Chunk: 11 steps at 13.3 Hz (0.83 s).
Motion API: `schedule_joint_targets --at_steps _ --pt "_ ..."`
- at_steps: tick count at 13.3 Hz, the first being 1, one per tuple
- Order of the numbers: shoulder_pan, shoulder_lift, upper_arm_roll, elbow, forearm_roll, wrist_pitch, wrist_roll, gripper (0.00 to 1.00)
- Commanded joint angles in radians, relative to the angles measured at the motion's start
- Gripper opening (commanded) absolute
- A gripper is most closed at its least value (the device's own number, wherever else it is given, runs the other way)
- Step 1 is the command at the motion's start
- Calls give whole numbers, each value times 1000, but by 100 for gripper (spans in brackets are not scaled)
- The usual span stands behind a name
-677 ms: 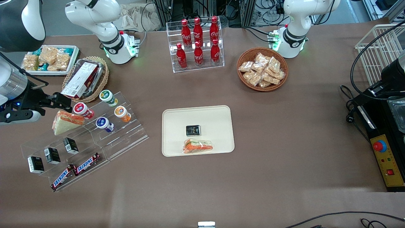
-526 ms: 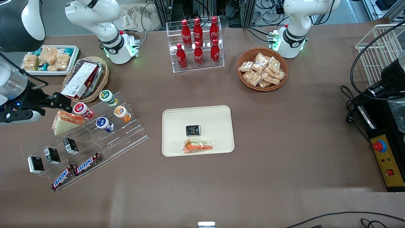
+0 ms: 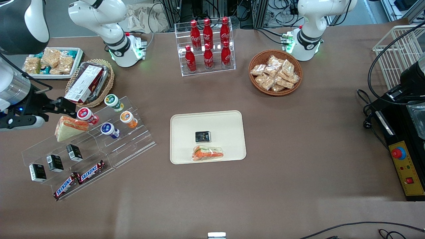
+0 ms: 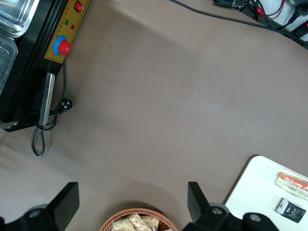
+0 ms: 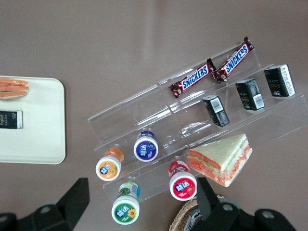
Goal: Place green gum on tray
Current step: 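Move the right gripper from rest toward the acrylic gum rack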
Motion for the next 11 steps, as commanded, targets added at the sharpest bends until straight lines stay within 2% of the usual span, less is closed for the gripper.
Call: schedule_joint_targets --at_steps 1,5,11 --pt "25 -78 0 -98 2 17 -12 99" --pt "46 -165 6 -265 -3 119 -41 99" --pt "68 -196 8 -419 -3 135 -143 99"
